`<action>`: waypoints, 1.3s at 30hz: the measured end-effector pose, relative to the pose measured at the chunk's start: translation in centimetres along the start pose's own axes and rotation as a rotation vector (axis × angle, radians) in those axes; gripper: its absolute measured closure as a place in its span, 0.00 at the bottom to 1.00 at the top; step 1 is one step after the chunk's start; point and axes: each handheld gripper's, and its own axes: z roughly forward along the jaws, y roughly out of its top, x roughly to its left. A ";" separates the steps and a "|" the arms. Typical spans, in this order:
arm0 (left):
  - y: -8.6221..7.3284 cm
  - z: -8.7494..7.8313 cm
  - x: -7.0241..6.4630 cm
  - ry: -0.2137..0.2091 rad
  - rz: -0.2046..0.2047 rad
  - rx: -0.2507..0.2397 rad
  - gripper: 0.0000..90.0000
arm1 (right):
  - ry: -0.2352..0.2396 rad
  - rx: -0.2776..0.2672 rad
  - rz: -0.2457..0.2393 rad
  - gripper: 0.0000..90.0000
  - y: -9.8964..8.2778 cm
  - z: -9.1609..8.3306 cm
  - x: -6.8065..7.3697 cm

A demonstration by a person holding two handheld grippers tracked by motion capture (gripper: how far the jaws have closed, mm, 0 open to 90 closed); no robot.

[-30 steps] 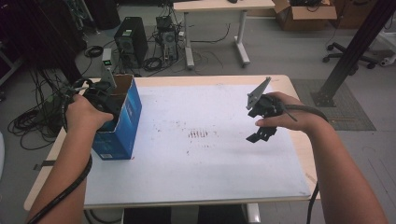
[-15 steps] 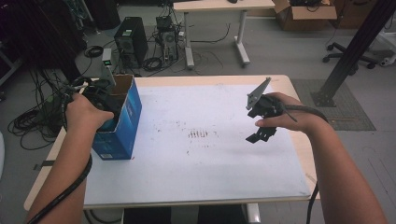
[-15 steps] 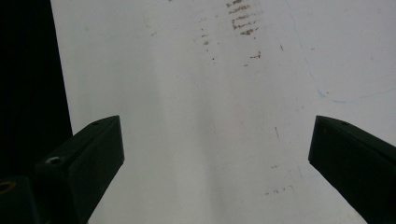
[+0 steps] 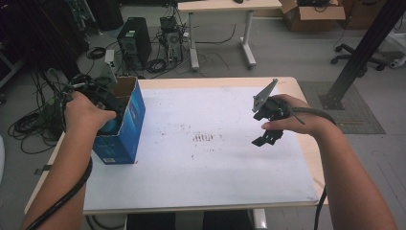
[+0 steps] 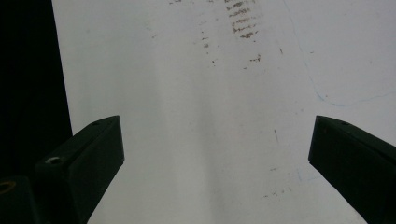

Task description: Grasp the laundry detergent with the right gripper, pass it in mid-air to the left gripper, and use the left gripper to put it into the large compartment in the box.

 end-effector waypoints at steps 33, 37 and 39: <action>-0.7 -4.4 -1.1 -0.004 0.057 -0.044 0.12 | -0.012 0.006 -0.013 0.04 0.9 -0.8 0.4; -0.6 -4.9 -2.3 0.001 0.096 -0.057 0.07 | -0.015 0.012 -0.013 0.04 0.8 -1.0 0.5; -0.5 -5.1 -2.9 0.009 0.112 -0.055 0.07 | -0.015 0.010 -0.012 0.04 0.7 -1.1 0.6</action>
